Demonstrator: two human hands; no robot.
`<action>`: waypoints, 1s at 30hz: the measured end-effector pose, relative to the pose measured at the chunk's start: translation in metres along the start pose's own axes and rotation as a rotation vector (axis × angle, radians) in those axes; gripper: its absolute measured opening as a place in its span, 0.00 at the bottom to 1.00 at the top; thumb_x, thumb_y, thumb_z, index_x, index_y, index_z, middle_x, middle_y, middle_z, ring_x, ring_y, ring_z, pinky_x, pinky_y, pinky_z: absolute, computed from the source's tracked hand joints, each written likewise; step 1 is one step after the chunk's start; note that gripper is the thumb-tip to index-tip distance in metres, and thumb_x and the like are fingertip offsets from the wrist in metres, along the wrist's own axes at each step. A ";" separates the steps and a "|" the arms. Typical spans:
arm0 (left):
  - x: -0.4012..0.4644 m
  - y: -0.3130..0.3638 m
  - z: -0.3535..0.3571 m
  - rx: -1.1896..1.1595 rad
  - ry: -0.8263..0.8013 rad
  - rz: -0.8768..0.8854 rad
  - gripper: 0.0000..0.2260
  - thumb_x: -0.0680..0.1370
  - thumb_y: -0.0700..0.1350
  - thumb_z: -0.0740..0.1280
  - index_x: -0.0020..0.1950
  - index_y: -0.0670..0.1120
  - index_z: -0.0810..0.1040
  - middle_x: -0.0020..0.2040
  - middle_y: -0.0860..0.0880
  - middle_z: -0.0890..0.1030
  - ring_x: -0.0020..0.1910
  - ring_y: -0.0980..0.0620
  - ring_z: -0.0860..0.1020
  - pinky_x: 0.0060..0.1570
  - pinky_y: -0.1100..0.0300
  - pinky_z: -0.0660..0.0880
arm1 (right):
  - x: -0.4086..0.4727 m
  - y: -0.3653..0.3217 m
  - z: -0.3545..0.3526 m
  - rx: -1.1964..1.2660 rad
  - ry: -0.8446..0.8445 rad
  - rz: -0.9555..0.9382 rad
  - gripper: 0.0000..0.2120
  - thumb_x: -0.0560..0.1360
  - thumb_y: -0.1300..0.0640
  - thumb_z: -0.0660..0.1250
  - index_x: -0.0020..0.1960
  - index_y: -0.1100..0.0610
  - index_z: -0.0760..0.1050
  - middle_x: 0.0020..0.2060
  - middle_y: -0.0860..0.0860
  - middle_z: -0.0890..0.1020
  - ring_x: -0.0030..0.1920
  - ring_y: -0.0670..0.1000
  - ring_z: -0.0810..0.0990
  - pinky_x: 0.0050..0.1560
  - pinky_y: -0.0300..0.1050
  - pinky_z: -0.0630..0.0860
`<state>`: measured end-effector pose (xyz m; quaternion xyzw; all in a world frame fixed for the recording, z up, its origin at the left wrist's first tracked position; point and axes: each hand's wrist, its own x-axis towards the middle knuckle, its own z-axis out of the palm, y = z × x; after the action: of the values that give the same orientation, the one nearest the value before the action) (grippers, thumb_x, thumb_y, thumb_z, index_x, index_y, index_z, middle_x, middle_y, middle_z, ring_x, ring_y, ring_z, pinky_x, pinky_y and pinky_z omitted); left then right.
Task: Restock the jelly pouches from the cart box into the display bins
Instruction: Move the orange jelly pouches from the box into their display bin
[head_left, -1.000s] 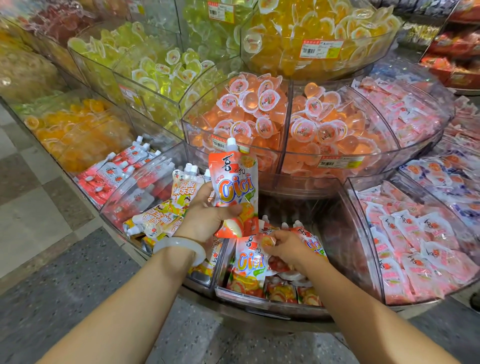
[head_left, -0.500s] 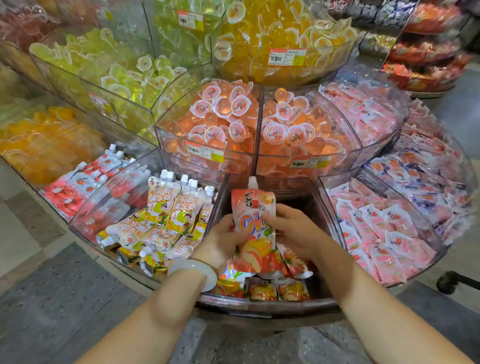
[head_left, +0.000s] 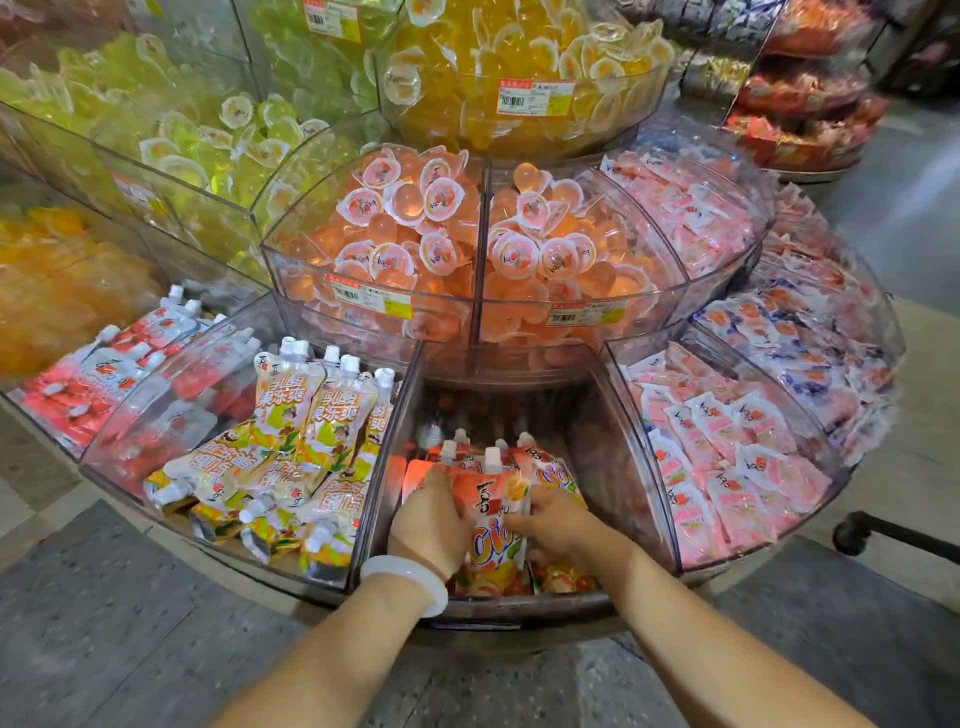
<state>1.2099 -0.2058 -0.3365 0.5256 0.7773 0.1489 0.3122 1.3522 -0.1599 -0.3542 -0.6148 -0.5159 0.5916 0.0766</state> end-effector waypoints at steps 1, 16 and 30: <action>-0.001 0.000 -0.002 0.017 0.026 0.021 0.24 0.77 0.44 0.66 0.70 0.45 0.62 0.58 0.45 0.80 0.58 0.46 0.78 0.55 0.57 0.74 | 0.000 -0.002 0.001 -0.031 0.008 0.006 0.05 0.78 0.59 0.63 0.54 0.55 0.74 0.55 0.54 0.81 0.53 0.53 0.80 0.48 0.45 0.78; 0.016 0.003 -0.009 0.141 -0.046 0.240 0.14 0.80 0.41 0.60 0.64 0.49 0.76 0.62 0.49 0.79 0.59 0.49 0.77 0.56 0.61 0.72 | -0.001 0.003 -0.017 -0.156 0.055 0.079 0.04 0.76 0.58 0.67 0.50 0.56 0.79 0.56 0.55 0.82 0.56 0.54 0.81 0.58 0.53 0.78; 0.013 0.010 -0.024 0.182 0.029 0.375 0.19 0.79 0.44 0.61 0.71 0.48 0.68 0.68 0.47 0.70 0.67 0.47 0.69 0.64 0.54 0.67 | -0.024 -0.013 -0.023 -0.549 0.363 -0.067 0.12 0.77 0.51 0.65 0.54 0.59 0.75 0.50 0.56 0.80 0.52 0.55 0.79 0.51 0.46 0.74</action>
<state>1.1984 -0.1873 -0.3172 0.6848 0.6806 0.1410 0.2189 1.3691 -0.1596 -0.3233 -0.6904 -0.6540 0.3086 0.0183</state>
